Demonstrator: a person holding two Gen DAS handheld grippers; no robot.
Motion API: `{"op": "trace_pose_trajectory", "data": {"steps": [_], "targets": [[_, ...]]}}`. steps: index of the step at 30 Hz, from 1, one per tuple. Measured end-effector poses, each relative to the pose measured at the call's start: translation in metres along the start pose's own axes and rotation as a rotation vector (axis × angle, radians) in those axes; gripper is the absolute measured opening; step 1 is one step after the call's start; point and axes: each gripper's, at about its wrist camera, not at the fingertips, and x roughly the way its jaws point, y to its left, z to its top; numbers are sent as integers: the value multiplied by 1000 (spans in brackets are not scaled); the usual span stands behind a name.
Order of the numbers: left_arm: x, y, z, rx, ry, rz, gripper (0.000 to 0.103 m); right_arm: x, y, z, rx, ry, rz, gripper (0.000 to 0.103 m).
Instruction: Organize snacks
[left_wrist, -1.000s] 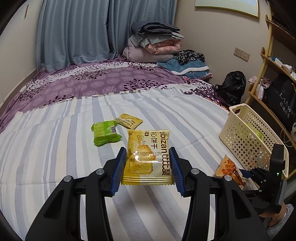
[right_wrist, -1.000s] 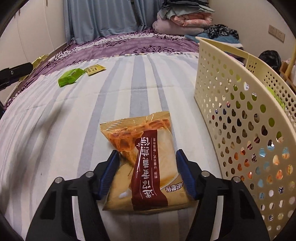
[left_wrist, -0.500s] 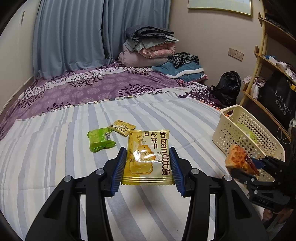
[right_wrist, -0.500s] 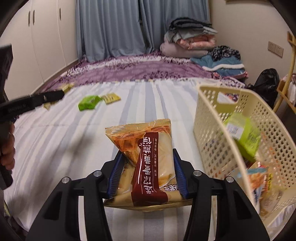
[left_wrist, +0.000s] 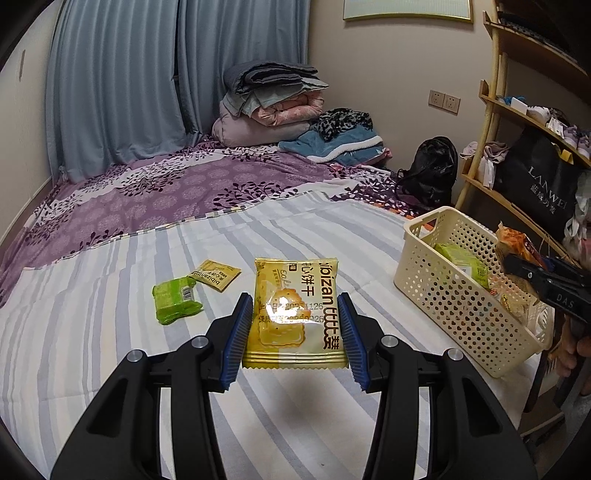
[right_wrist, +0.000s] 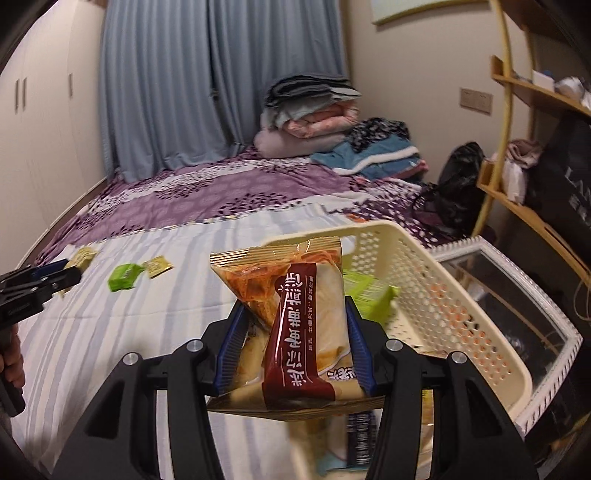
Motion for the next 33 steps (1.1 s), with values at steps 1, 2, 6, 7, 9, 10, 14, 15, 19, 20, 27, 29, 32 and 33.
{"op": "trace_pose_trajectory", "data": {"steps": [1,2,6,7,9,10,14,15,19,20,27,29,32,33], "targets": [[0,-3,0,6,0,-3,48,2,-7,1,17,5,-7,51],[0,-7,1,12,1,-7,48,4,-16,3,38,8,-14,51],[4,-20,3,33,10,-26,48,16,-41,7,95,33,-37,51],[5,-23,4,31,15,-37,48,20,-48,8,111,44,-43,51],[7,-28,5,33,23,-51,48,28,-60,8,144,68,-44,52],[8,-31,6,41,24,-50,48,31,-65,9,161,77,-41,54],[10,-43,8,63,27,-59,48,33,-79,8,212,57,-65,82],[10,-47,9,69,28,-61,48,31,-81,8,217,51,-64,82],[13,-59,10,94,34,-77,48,27,-86,0,233,39,-67,82],[14,-64,11,104,37,-82,48,26,-87,-1,237,36,-68,82],[20,-100,14,177,50,-130,48,5,-95,-7,262,-22,-63,82],[22,-113,15,202,50,-150,48,-2,-98,-8,273,-41,-64,82],[24,-132,17,225,61,-204,48,-11,-102,-8,282,-70,-65,82],[25,-138,18,230,66,-221,48,-15,-103,-8,282,-80,-69,82]]}}
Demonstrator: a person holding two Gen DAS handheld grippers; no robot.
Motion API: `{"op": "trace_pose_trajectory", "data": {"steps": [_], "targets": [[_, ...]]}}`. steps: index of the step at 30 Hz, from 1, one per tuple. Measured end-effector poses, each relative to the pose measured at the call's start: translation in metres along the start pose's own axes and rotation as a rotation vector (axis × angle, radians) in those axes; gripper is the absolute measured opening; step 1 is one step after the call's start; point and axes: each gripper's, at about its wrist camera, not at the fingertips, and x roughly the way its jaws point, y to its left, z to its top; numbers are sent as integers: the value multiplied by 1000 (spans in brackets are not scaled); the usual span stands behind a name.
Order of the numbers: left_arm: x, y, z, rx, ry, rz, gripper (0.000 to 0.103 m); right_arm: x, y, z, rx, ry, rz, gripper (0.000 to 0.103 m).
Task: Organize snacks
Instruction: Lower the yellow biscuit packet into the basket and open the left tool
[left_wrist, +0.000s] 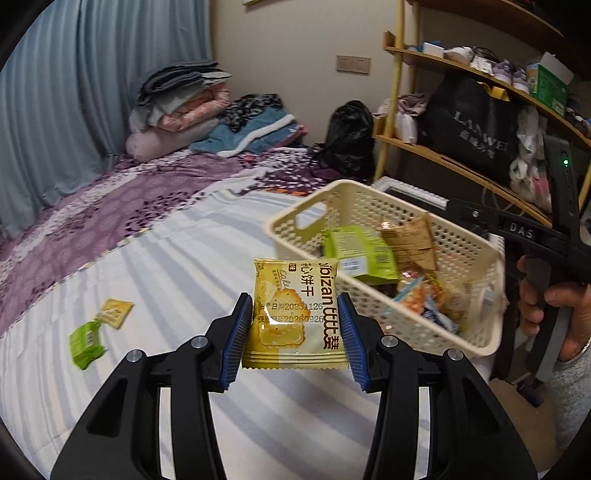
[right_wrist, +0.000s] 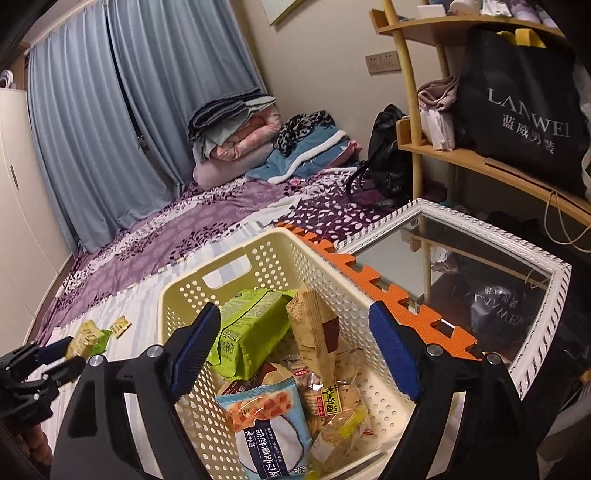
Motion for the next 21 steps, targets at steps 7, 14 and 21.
{"op": "trace_pose_trajectory", "data": {"steps": [7,14,21], "targets": [[20,-38,17,44,26,-115,48,-10,-6,-1,-18,-33,-24,82],[38,-67,29,83,36,-164,48,-12,-22,-3,20,-33,-41,82],[47,-82,35,71,2,-209,98,-17,-32,-6,38,-33,-47,82]]}}
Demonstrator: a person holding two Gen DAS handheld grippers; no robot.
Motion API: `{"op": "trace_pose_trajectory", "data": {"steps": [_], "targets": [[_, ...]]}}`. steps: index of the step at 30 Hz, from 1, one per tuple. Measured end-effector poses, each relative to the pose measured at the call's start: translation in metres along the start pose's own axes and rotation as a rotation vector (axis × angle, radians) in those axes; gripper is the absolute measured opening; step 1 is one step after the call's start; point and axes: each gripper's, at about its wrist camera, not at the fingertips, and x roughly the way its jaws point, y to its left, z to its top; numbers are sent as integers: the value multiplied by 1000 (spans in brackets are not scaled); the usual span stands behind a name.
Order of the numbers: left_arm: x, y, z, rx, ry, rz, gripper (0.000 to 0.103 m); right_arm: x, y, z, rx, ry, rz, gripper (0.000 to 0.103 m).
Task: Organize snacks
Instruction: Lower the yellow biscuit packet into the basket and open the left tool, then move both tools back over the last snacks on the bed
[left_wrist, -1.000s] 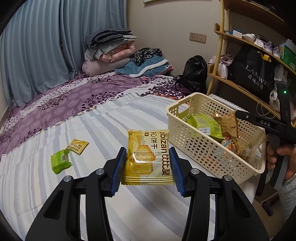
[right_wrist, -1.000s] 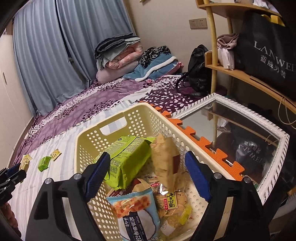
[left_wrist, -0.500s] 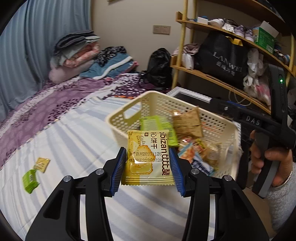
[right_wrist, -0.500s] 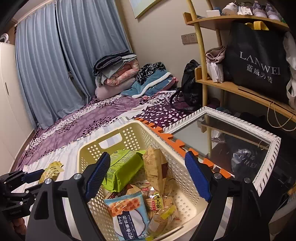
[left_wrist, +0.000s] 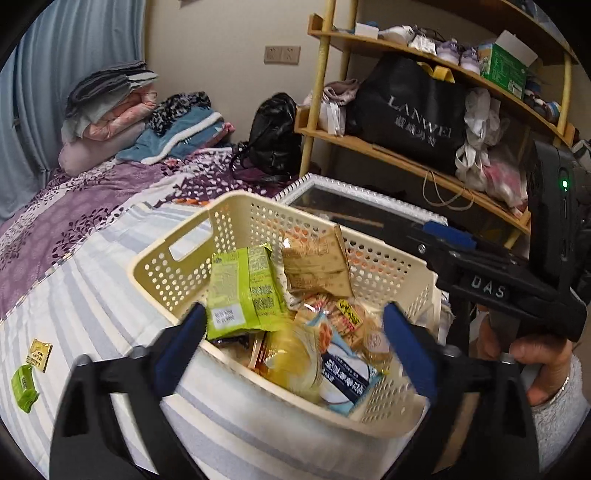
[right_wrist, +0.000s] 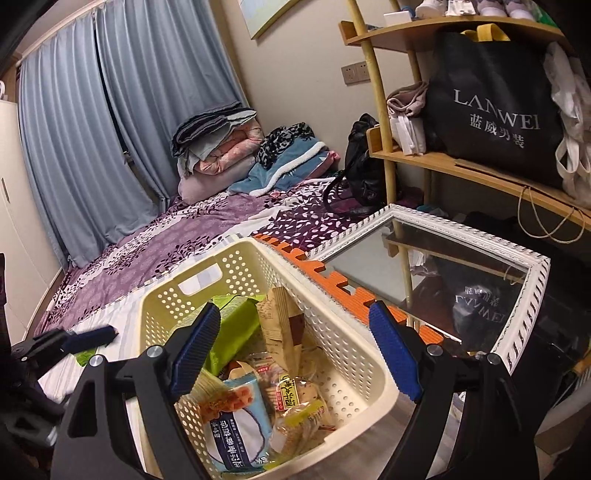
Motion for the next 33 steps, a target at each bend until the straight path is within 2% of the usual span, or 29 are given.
{"op": "trace_pose_trajectory", "data": {"steps": [2,8,10,18,25,33], "targets": [[-1,3,-1,-6,2,-8,98,-1,-1,0,4,-1,-3,82],[-7,18,-4,-31,6,42,98,-2,1,-2,11,2,3,82],[-10,23,-4,-46,5,54,98,-4,5,-2,10,-3,12,86],[-12,42,-11,-104,42,102,100,-8,23,-2,-5,-7,41,89],[-28,64,-20,-126,24,177,100,-6,51,-4,-47,7,84,89],[-52,104,-31,-210,1,238,100,-3,95,-10,-110,24,154,89]]}}
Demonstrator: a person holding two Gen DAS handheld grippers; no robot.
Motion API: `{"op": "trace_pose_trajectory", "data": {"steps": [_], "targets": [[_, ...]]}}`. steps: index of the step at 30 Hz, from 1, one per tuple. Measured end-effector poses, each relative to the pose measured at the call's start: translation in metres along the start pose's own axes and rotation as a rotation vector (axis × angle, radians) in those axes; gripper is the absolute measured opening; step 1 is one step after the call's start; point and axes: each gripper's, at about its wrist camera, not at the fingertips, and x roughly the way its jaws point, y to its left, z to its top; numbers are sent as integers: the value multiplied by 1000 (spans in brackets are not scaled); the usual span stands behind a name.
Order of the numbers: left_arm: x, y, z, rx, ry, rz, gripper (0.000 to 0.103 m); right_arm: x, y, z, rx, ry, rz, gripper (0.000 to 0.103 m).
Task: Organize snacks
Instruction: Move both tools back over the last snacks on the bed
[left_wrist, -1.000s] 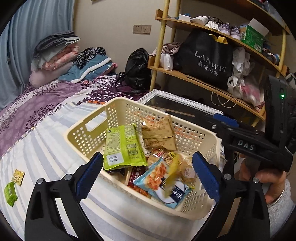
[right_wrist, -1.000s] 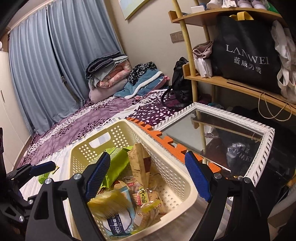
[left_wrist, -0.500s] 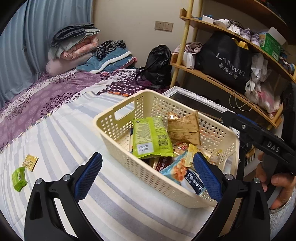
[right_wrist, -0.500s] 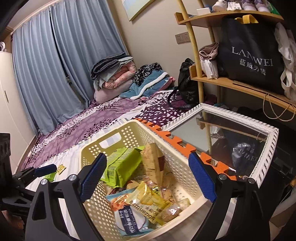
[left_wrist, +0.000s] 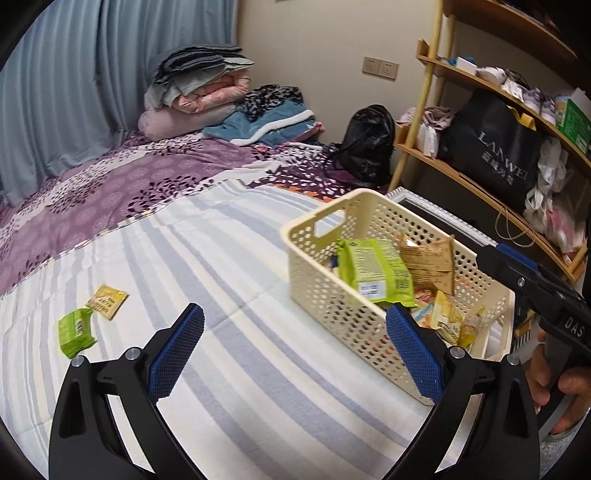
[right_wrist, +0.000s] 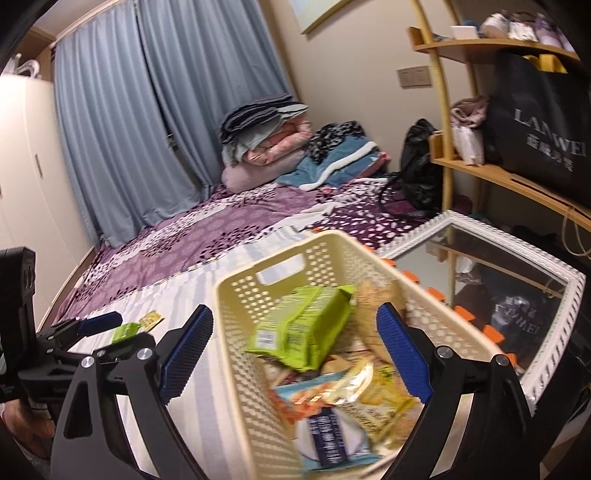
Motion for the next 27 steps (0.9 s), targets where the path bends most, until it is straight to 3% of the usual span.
{"op": "trace_pose_trajectory", "data": {"steps": [16,27], "targets": [[-26,84,-18,-96,-52,219,100,26,107,-22,-228,42,111,93],[-31,132,-30,-169,-45,281,100,59,150,-45,-277,126,182,93]]}}
